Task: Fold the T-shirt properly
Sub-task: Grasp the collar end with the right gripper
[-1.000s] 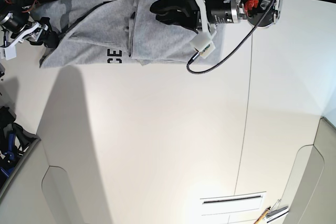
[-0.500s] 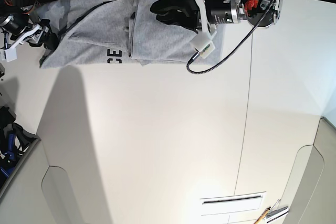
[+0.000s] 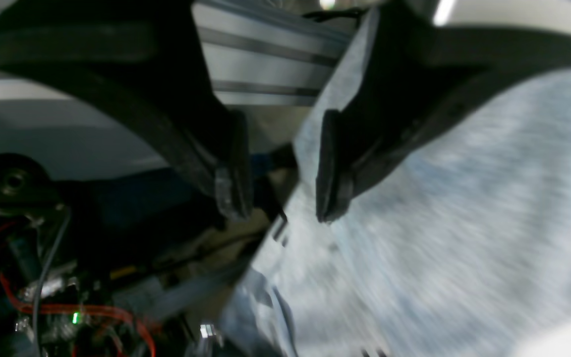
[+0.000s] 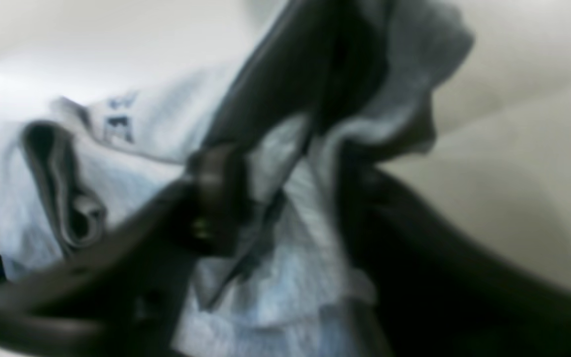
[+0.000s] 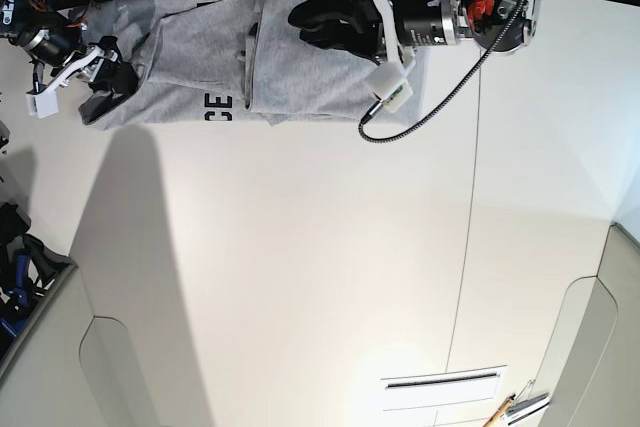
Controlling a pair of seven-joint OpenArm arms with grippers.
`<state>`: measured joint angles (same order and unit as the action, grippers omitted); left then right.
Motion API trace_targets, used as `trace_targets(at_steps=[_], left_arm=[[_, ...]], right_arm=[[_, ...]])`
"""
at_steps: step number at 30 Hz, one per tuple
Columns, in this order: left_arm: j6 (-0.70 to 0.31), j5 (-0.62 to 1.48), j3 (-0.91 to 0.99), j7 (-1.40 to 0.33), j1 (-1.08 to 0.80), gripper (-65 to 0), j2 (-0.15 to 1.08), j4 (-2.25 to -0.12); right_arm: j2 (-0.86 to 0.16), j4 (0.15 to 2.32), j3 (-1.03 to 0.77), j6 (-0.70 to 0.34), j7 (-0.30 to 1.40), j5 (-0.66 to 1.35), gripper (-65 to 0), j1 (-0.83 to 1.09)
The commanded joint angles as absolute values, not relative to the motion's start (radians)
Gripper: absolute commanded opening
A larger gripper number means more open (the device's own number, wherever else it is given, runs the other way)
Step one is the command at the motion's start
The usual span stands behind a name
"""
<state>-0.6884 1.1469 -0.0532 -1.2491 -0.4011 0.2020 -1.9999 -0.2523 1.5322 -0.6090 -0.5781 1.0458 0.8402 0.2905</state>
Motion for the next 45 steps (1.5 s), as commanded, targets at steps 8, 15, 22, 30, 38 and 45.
trace_targets(at_steps=[8,15,22,30,38,45], left_arm=[[-0.698,1.074,0.162,-1.231,-0.426,-43.6,0.226,-2.099],[-0.653,0.855,0.324,-1.079,-0.432,-65.0,0.253,-1.842],[-0.639,0.856,0.340,-1.082,-0.433,-65.0,0.252,-1.658],[-0.639,0.876,0.340,-1.087,-0.432,-65.0,0.252,-1.652],[-0.639,0.887,0.340,-1.100,-0.432,-65.0,0.251,-1.652],[-0.639,0.898,0.340,-1.104,-0.432,-65.0,0.251,-1.652]], right_arm=[[-0.266,1.543,-0.614,-0.580,1.052,0.838,-65.0,0.289],[-0.266,1.617,-0.614,-0.586,1.100,0.925,-65.0,0.289],[-0.239,1.818,-0.613,-0.591,1.181,1.027,-65.0,0.292],[-0.077,1.994,-0.498,-0.591,1.238,1.148,-65.0,0.310],[-0.014,1.995,-0.148,-0.591,1.111,0.953,-65.0,0.311],[-0.014,1.993,0.101,-0.579,0.955,0.656,-65.0,0.308]])
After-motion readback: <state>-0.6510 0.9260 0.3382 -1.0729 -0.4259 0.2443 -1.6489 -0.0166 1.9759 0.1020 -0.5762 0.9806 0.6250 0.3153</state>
